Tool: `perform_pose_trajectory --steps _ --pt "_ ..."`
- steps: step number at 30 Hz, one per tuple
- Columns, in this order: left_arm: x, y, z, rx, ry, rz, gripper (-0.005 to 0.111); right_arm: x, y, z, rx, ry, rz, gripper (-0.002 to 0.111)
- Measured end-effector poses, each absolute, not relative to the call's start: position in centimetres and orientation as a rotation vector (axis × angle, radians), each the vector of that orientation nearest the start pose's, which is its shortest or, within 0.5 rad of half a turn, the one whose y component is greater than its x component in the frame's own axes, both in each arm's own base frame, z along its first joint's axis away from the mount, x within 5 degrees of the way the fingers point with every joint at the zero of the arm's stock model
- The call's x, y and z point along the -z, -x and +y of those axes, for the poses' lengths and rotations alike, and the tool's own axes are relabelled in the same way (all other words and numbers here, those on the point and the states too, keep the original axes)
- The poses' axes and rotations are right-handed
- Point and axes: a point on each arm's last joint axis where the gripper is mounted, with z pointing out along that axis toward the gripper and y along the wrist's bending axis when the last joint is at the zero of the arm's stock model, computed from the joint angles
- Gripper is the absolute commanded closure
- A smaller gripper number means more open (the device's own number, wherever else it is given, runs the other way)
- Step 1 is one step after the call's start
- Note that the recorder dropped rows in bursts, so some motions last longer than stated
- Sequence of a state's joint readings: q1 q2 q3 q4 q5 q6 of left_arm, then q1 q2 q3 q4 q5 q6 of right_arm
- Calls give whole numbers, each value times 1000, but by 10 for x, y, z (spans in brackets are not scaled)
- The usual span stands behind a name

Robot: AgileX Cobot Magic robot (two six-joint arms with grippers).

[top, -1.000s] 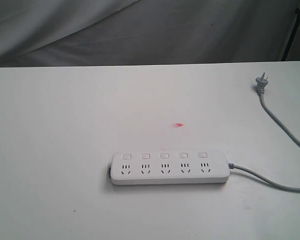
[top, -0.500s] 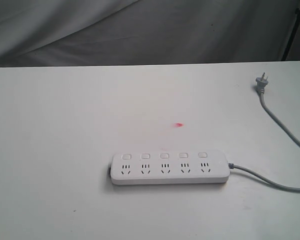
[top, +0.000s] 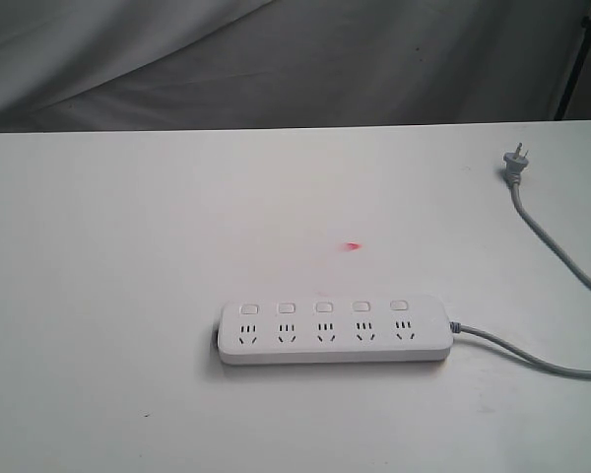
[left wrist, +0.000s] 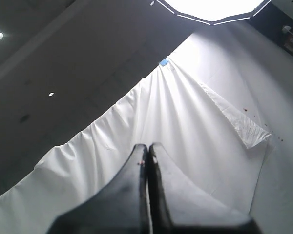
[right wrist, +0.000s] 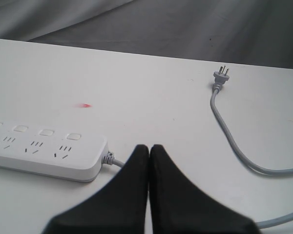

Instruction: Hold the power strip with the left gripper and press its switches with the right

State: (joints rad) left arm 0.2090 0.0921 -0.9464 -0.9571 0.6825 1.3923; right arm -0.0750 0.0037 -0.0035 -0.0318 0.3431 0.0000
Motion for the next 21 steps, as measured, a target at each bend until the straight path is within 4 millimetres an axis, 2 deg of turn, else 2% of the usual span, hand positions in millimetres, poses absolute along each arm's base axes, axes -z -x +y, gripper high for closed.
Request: perform_pose_trajectory --steps 16,21 --pt "-440 70 -63 -381 -655 943 107 -183 -53 -5 84 -49 1827 108" --pt "-435 68 -57 -325 -556 1047 107 -183 -53 -5 84 -49 1827 108"
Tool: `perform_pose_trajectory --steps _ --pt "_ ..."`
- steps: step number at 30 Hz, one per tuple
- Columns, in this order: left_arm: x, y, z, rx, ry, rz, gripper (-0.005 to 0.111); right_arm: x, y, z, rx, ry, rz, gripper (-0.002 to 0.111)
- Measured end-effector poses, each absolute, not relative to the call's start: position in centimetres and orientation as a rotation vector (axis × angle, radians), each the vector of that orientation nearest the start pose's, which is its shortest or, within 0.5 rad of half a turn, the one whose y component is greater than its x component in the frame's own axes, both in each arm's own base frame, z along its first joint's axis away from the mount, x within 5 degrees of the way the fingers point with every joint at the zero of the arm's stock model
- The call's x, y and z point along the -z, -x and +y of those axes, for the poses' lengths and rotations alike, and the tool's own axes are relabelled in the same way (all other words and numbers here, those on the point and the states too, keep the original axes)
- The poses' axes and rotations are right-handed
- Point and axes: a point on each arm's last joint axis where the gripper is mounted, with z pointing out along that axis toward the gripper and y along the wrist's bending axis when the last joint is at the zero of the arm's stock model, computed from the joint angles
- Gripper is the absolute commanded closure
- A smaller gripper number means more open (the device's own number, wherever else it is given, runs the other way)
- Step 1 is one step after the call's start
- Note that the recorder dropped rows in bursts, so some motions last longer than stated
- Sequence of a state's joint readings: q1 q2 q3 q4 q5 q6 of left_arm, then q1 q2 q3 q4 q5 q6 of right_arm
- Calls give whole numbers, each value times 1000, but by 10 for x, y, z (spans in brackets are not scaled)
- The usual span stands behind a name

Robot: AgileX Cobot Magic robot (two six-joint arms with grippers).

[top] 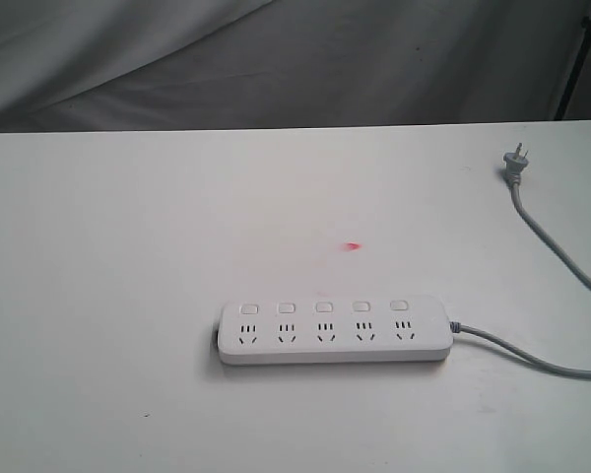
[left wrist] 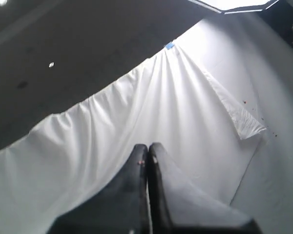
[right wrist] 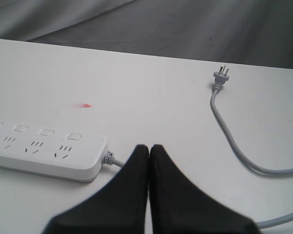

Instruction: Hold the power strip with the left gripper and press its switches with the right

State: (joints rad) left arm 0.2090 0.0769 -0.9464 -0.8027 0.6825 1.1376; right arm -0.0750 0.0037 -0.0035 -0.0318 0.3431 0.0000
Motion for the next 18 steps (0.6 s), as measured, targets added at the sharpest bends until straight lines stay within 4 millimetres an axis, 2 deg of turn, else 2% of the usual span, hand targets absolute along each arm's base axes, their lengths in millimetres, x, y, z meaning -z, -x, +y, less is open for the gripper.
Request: perform_pose_trajectory --steps 8,14,18 --pt "-429 64 -38 -250 -263 1224 107 -183 -53 -5 84 -49 1827 108" --pt "-429 63 -27 -213 -82 1242 107 -183 -53 -5 84 -49 1827 108" --pt "-424 54 -19 -209 4 1238 107 -183 -53 -5 84 -49 1827 108"
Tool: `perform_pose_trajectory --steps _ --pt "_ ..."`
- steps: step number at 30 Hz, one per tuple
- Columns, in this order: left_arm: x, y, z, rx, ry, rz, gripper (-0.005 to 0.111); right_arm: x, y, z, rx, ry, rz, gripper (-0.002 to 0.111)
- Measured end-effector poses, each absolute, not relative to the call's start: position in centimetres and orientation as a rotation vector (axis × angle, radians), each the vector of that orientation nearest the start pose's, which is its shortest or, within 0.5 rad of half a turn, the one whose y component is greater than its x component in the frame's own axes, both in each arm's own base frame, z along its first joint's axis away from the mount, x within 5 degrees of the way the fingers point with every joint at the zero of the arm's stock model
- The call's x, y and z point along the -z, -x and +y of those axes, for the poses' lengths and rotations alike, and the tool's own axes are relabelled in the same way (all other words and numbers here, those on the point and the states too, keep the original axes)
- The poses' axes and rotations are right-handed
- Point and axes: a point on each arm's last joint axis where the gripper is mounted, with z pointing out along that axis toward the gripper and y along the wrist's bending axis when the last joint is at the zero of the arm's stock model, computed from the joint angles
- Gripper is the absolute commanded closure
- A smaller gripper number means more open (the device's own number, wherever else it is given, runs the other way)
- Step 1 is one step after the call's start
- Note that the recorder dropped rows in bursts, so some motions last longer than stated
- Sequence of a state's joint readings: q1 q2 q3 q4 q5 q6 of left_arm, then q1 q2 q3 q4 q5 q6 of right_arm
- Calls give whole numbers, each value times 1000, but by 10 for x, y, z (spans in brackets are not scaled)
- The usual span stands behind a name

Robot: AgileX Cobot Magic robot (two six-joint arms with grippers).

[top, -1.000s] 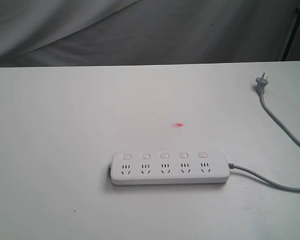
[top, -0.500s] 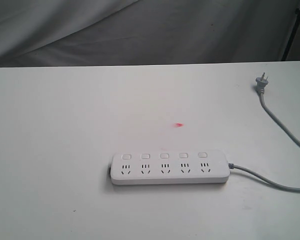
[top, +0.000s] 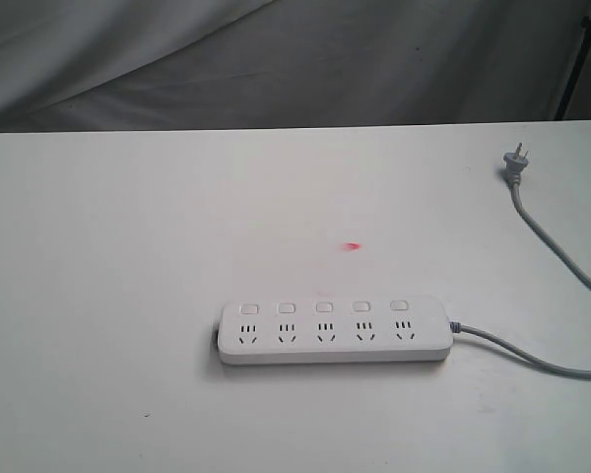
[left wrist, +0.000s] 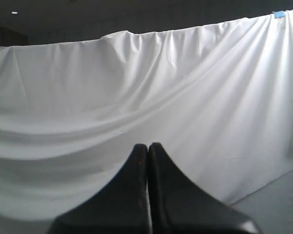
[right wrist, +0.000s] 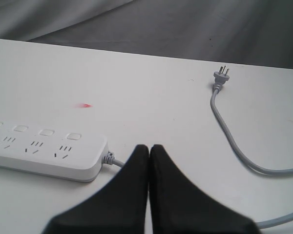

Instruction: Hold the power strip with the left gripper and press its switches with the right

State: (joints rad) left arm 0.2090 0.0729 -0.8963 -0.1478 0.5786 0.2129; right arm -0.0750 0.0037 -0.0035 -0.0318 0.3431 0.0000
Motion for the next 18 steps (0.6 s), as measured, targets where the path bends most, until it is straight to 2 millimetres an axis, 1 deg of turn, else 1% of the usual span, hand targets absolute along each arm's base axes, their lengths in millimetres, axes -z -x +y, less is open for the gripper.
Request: perform_pose_trajectory --steps 4,10,18 --pt "-411 37 -13 -175 62 1222 107 -183 -53 -5 84 -49 1827 108" --pt "-379 4 -4 -115 134 1227 107 -183 -53 -5 84 -49 1827 108" --pt "-331 -14 3 -136 166 1227 107 -183 -53 -5 84 -49 1827 108"
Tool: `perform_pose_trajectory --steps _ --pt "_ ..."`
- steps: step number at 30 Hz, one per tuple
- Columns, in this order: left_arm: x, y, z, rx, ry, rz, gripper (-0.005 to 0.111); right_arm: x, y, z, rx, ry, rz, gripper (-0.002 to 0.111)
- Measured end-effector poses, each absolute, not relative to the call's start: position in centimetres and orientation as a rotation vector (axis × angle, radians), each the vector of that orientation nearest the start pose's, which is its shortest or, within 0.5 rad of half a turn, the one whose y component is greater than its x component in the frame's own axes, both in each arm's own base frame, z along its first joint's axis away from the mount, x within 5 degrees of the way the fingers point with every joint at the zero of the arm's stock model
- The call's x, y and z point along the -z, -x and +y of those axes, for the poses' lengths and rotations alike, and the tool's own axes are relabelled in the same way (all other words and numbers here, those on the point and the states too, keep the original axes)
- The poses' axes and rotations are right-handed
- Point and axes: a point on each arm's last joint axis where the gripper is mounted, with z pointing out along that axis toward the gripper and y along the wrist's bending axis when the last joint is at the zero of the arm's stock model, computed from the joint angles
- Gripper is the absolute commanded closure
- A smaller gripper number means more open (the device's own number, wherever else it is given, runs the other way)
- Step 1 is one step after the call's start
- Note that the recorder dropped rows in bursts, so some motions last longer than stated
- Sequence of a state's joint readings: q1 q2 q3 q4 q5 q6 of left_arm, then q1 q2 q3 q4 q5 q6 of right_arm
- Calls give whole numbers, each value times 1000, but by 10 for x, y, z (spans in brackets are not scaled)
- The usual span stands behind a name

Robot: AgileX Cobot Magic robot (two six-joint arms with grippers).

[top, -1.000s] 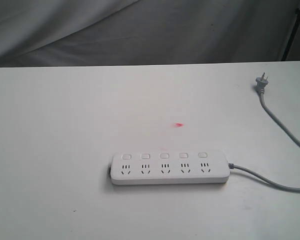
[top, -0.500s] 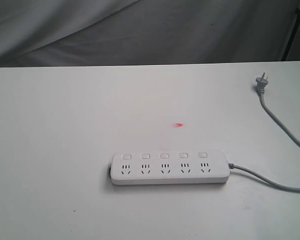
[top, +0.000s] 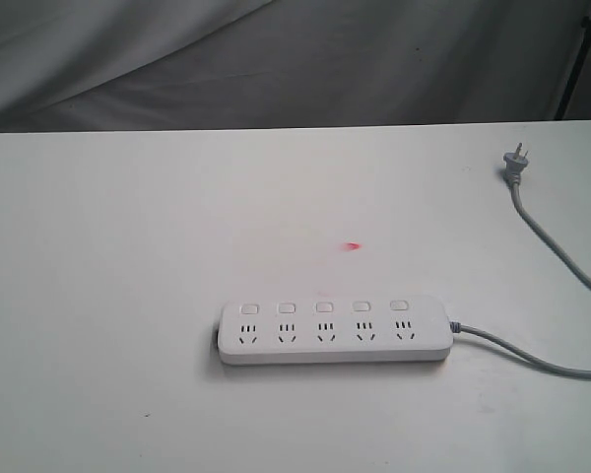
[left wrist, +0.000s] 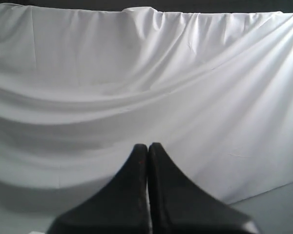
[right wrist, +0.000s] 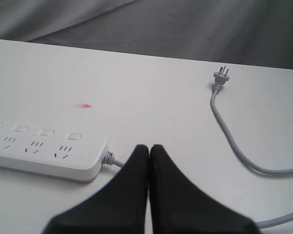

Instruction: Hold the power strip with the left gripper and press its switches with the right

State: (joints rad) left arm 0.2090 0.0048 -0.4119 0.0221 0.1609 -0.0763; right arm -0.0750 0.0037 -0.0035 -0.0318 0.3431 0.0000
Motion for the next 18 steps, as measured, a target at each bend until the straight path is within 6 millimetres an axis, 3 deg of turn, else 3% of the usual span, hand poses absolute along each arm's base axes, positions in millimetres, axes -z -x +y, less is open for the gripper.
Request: perform_pose_trajectory --steps 8,18 --pt "-291 -33 6 -106 172 1341 107 -183 -53 -5 84 -49 1827 108" --pt "-265 -43 6 -118 91 1415 107 -183 -53 -5 84 -49 1827 108"
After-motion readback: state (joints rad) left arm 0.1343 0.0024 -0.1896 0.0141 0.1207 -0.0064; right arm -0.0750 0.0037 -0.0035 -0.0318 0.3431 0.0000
